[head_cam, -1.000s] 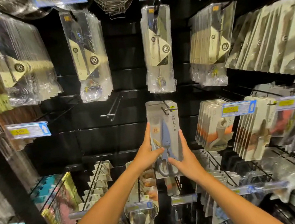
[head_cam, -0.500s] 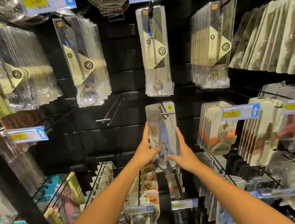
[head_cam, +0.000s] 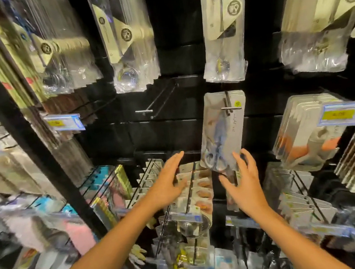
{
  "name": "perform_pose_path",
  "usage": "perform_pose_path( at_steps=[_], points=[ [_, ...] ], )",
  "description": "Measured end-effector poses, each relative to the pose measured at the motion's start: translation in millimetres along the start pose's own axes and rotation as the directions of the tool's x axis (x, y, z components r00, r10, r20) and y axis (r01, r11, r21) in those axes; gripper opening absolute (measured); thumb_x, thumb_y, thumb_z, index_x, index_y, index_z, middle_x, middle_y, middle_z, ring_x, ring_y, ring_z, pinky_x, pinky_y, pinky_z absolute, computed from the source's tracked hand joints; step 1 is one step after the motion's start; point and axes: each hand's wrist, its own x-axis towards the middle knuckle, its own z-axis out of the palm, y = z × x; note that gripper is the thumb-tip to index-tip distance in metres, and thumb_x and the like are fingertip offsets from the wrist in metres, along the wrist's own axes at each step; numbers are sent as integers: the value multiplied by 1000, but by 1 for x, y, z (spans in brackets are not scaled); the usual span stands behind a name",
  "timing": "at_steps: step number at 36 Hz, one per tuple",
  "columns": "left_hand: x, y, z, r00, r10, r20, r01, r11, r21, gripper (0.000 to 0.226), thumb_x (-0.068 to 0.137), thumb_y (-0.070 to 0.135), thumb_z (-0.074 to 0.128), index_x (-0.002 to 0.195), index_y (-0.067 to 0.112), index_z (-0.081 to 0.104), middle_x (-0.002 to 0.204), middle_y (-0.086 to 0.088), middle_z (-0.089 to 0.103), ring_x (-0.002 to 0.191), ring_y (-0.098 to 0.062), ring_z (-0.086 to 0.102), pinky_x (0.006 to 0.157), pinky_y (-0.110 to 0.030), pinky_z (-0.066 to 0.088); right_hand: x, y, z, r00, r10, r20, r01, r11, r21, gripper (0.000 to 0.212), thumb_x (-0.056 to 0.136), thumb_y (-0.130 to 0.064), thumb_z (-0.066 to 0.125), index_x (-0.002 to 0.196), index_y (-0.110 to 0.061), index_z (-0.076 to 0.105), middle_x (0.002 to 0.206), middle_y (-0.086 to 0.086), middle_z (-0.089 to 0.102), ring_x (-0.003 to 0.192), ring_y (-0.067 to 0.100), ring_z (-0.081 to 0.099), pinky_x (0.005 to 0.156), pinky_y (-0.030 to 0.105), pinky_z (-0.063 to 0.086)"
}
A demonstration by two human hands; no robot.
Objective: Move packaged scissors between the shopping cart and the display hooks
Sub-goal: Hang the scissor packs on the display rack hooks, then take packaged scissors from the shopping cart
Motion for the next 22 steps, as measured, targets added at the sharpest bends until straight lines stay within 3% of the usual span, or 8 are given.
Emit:
perform_pose_path(
  at_steps=[3, 6, 7, 8, 10, 13, 18, 22],
  points=[
    [-40, -34, -11, 1000, 26, -18, -23, 992, 122, 80, 99, 22, 62, 162, 29, 13, 169, 7, 12, 156, -7, 8, 128, -31, 11, -17, -9, 17, 998, -66, 21, 67, 998, -23, 72, 89, -35, 73, 151, -34, 34, 165, -8, 9, 153, 9, 8, 121, 37, 22],
    [-85, -61, -28, 999, 23, -22, -18, 979, 203, 81, 98, 18, 63, 162, 28, 15, 169, 10, 10, 156, -6, 5, 127, -24, 6, -32, -22, 45, 982, -106, 154, 104, 994, 16, 66, 91, -31, 72, 149, -27, 40, 165, -8, 10, 142, -16, 15, 115, 11, 25],
    [-100, -71, -34, 1000, 4, -30, 3, 974, 227, 80, 98, 20, 63, 162, 30, 15, 169, 9, 11, 156, -8, 7, 127, -29, 11, -37, -27, 56, 971, -119, 208, 119, 993, 13, 64, 92, -33, 70, 149, -28, 42, 165, -10, 11, 145, -8, 20, 115, 14, 28],
    [-114, -79, -41, 999, -13, -40, 23, 967, 252, 79, 99, 24, 62, 162, 31, 16, 169, 8, 13, 157, -10, 10, 128, -36, 15, -41, -32, 68, 955, -152, 256, 155, 988, 9, 62, 92, -37, 67, 149, -30, 41, 165, -12, 12, 150, 4, 19, 120, 28, 29],
    [-143, -92, -55, 998, -39, -53, 54, 950, 309, 76, 98, 28, 59, 162, 29, 18, 169, 5, 18, 156, -15, 15, 127, -42, 20, -49, -44, 93, 909, -224, 350, 234, 972, 13, 59, 94, -43, 59, 149, -36, 38, 163, -19, 13, 153, 11, 9, 124, 48, 20],
    [-187, -104, -77, 993, -88, -77, 110, 932, 346, 77, 95, 20, 62, 161, 24, 22, 168, 1, 19, 155, -20, 17, 126, -35, 17, -59, -73, 127, 821, -265, 506, 300, 954, 12, 60, 97, -39, 58, 152, -32, 36, 162, -17, 17, 151, 6, 5, 126, 42, 16],
    [-265, -140, -112, 973, -183, -140, 226, 876, 427, 72, 91, 27, 60, 157, 17, 34, 161, -10, 33, 148, -33, 31, 119, -52, 33, -82, -126, 183, 640, -377, 670, 466, 883, 51, 63, 99, -41, 56, 156, -31, 29, 165, -10, 18, 153, 13, 12, 124, 41, 22],
    [-333, -172, -135, 949, -249, -195, 312, 837, 450, 73, 96, 30, 61, 160, 25, 27, 168, -2, 23, 155, -28, 18, 125, -45, 20, -108, -169, 233, 495, -500, 710, 613, 781, 122, 60, 96, -37, 61, 151, -29, 39, 159, -11, 31, 148, 11, 25, 122, 39, 28]
  ],
)
